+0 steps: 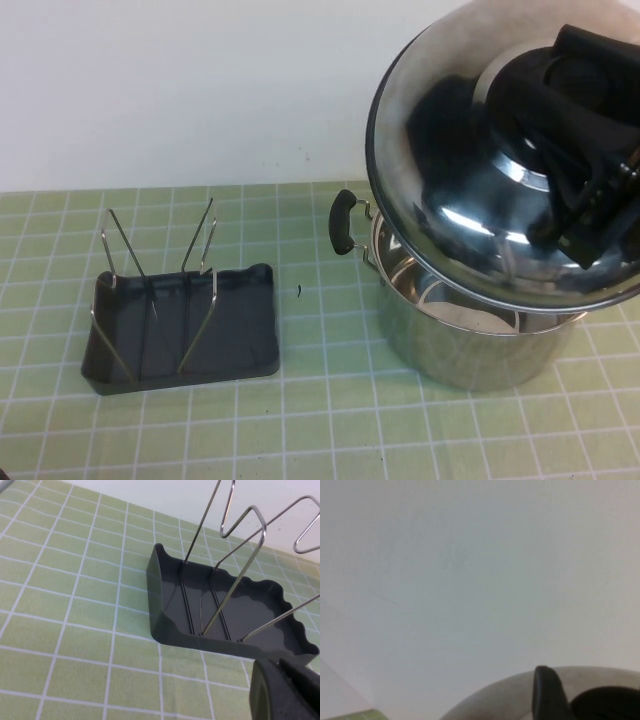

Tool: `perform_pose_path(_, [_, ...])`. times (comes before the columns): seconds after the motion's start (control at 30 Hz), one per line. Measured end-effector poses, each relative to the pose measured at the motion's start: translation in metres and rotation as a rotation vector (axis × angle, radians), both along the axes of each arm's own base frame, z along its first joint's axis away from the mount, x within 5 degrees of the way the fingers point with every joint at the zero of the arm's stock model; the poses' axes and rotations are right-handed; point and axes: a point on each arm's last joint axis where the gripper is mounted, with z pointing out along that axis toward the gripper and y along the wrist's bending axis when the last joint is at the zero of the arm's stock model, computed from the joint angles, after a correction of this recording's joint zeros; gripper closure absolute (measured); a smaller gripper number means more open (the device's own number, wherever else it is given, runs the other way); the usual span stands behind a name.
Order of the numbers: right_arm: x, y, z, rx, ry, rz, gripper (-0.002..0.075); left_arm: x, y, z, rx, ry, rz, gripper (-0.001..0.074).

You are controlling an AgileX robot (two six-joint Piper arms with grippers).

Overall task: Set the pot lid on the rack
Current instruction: Hand over the pot lid

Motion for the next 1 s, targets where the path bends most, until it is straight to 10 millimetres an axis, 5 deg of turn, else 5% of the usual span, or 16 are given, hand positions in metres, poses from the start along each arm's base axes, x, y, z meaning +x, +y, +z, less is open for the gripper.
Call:
perform_pose_path(0.13, [-0.003,-0.001,0.003,0.012,0.006,0.002,0.0389,0.0,-0.001,0.0,-0.046,0.001,0.001,0.0737])
perform_pose_path(0.37, [-0.004,0.0,0.001,0.028,0.042,0.03,0.0389,0.001,-0.009,0.012,-0.586,-0.062,0.01,0.0737])
perform_pose_path(0.67, [-0.009,0.006,-0.004,-0.058,0.043,0.107,0.0389,0.001,-0.009,0.021,-0.671,-0.116,-0.002,0.0737])
perform_pose_path(0.87, [-0.01,0.008,-0.006,-0.046,0.082,0.142,0.0389,-0.012,-0.017,0.094,-0.448,-0.268,-0.196,0.0734])
perform_pose_path(1.0, [-0.013,0.009,-0.003,-0.029,0.064,0.17,0.0389,0.002,-0.027,0.131,-0.41,-0.22,-0.289,0.0657])
